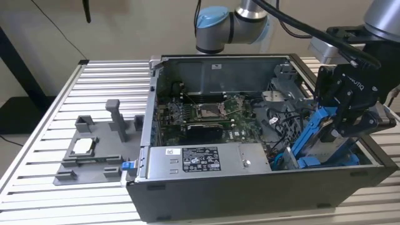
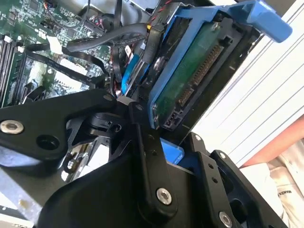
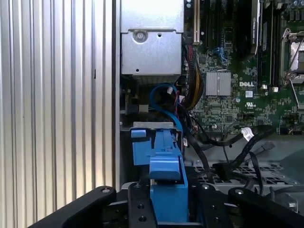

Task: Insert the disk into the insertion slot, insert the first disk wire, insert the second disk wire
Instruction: 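Insert the disk into the insertion slot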

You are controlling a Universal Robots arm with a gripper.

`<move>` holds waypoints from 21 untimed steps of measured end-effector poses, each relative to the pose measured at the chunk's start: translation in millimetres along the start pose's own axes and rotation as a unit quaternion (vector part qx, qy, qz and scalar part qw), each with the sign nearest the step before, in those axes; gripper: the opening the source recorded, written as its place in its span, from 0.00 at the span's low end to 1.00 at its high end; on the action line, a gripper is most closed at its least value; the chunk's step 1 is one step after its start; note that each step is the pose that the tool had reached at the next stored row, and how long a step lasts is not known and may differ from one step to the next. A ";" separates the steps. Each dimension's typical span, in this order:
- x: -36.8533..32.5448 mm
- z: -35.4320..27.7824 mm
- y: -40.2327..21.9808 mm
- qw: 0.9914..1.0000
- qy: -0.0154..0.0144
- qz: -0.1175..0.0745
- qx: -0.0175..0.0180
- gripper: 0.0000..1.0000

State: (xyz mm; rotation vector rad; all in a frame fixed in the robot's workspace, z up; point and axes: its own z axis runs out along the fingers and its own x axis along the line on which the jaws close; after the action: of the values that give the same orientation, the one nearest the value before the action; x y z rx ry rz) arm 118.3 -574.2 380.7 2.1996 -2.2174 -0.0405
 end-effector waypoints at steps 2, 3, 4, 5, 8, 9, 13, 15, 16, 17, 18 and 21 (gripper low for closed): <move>0.1 -0.2 0.3 1.000 -0.012 0.000 0.001 0.41; 0.0 0.0 0.3 1.000 -0.022 -0.001 0.001 0.41; 0.0 -0.1 0.3 1.000 -0.030 -0.001 0.002 0.41; 0.0 0.1 0.4 0.999 -0.036 -0.001 0.002 0.38; 0.0 -1.0 0.5 0.999 -0.037 0.000 0.002 0.25; -0.1 -2.3 0.5 0.999 -0.037 0.000 0.002 0.25; -0.4 -2.9 0.6 0.999 -0.047 -0.004 0.011 0.25; -0.4 -2.9 0.7 0.998 -0.052 -0.006 0.018 0.25; -0.4 -3.1 0.8 0.998 -0.055 -0.007 0.021 0.25; -0.4 -3.8 1.0 0.998 -0.056 -0.008 0.023 0.25; -0.4 -4.6 1.2 0.998 -0.057 -0.009 0.025 0.25; -0.4 -7.7 1.8 0.998 -0.060 -0.013 0.029 0.25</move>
State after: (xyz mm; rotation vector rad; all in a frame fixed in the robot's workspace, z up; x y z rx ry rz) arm 116.8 -573.8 388.4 2.3146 -2.2792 -0.1124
